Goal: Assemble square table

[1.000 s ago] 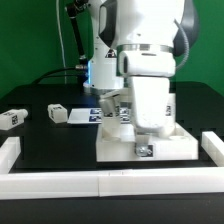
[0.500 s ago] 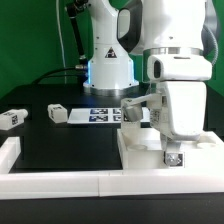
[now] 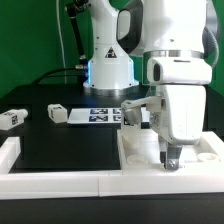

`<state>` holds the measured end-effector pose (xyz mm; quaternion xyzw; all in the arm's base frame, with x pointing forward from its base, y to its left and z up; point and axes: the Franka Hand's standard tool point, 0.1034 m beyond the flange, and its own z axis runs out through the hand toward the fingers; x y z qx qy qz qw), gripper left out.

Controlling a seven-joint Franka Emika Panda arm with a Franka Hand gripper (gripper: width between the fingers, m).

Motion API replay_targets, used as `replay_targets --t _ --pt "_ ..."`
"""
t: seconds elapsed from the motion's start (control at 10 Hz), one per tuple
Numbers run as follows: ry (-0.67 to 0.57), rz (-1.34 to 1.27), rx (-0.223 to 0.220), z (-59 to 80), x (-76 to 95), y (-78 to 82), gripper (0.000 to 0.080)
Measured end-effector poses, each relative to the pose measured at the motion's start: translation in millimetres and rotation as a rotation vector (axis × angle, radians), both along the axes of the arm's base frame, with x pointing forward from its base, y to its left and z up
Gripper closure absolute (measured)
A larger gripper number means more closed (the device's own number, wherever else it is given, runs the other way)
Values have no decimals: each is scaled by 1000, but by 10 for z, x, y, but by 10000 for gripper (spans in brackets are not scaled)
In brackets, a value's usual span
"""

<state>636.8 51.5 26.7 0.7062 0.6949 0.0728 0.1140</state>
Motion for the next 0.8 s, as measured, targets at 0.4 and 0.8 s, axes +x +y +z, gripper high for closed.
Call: replay_targets --t 0.4,0.8 --pt "1 -3 0 -8 -3 -14 160" --pt "2 -4 0 -11 -4 -22 151"
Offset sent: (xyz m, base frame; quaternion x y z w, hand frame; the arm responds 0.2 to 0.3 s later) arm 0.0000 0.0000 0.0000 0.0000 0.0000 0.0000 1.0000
